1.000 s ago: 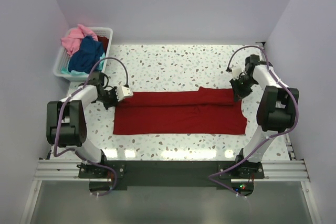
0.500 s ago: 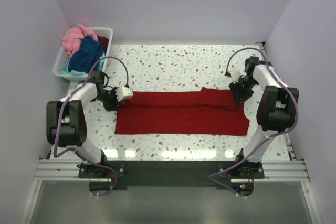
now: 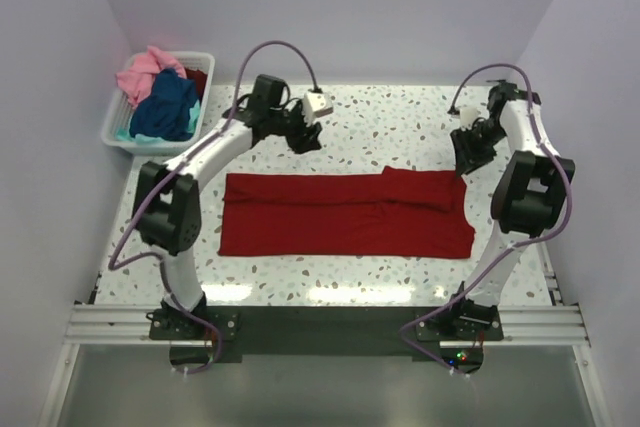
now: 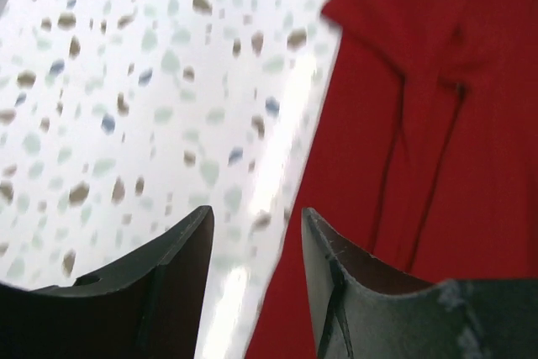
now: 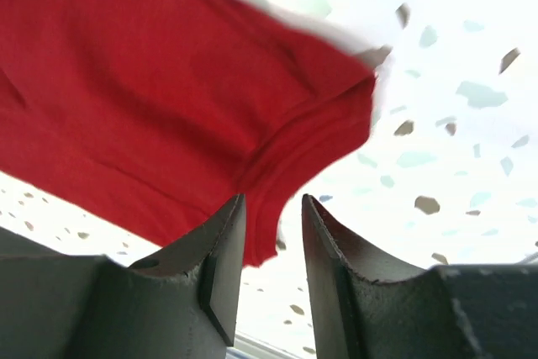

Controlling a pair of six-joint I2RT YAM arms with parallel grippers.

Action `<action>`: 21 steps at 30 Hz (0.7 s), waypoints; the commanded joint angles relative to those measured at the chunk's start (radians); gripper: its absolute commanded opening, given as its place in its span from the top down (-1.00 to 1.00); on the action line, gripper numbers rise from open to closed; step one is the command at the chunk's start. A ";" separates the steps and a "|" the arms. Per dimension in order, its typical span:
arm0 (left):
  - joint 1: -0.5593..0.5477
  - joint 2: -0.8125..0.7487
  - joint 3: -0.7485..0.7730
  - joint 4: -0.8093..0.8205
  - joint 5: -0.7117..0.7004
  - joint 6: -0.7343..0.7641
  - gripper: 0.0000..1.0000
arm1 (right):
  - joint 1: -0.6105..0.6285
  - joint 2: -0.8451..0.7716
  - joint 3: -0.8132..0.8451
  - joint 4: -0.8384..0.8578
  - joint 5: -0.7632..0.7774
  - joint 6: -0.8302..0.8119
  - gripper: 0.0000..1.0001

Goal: Fold and stack the t-shirts
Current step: Fold the tshirt

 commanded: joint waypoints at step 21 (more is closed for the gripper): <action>-0.246 0.650 0.459 0.479 0.008 -0.794 -0.15 | 0.001 0.242 0.109 0.148 -0.048 0.302 0.31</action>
